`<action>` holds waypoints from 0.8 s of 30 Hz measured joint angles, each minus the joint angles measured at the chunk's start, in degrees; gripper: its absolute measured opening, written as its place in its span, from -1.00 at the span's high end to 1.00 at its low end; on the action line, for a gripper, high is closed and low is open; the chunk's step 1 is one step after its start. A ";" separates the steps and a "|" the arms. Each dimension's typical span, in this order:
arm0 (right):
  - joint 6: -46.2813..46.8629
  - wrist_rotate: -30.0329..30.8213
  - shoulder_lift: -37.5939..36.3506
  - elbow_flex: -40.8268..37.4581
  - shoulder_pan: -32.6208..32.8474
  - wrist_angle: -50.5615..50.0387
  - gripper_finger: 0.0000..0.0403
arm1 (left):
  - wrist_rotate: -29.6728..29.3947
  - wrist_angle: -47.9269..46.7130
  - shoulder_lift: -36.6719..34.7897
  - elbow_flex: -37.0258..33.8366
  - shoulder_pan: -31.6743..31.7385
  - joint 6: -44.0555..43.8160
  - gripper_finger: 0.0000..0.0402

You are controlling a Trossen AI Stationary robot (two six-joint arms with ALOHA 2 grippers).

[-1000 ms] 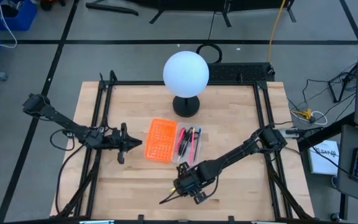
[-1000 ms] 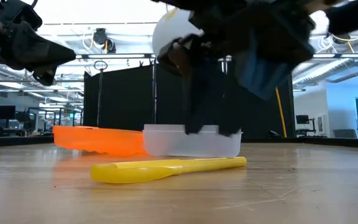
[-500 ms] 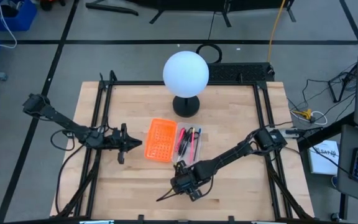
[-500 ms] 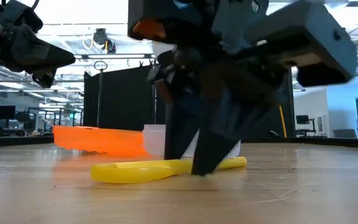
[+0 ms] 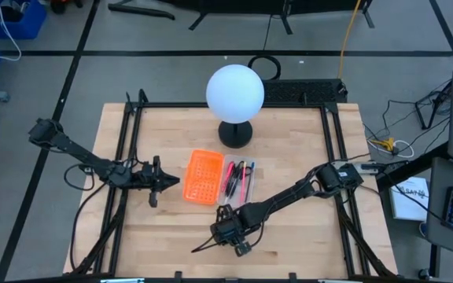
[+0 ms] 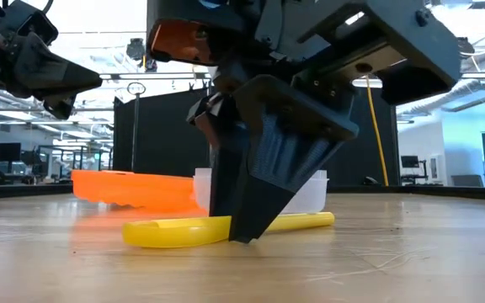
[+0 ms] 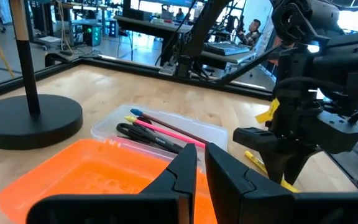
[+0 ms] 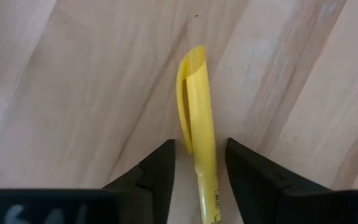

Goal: Pick & place school supplies into a supply box
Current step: Put the yellow pen into the supply box

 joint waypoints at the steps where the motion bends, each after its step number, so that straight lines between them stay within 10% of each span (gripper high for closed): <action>1: 0.12 0.01 0.02 -0.02 0.04 -0.38 0.37 | 0.00 0.00 0.00 0.00 0.01 -0.02 0.80; 9: 1.84 -2.83 -0.07 -2.43 -0.23 0.68 0.85 | 0.13 0.01 0.00 0.00 -0.01 -1.52 0.80; 24: 15.74 -0.79 -10.77 -3.71 -1.55 4.01 0.86 | 0.15 0.03 0.00 0.00 0.01 -2.43 0.80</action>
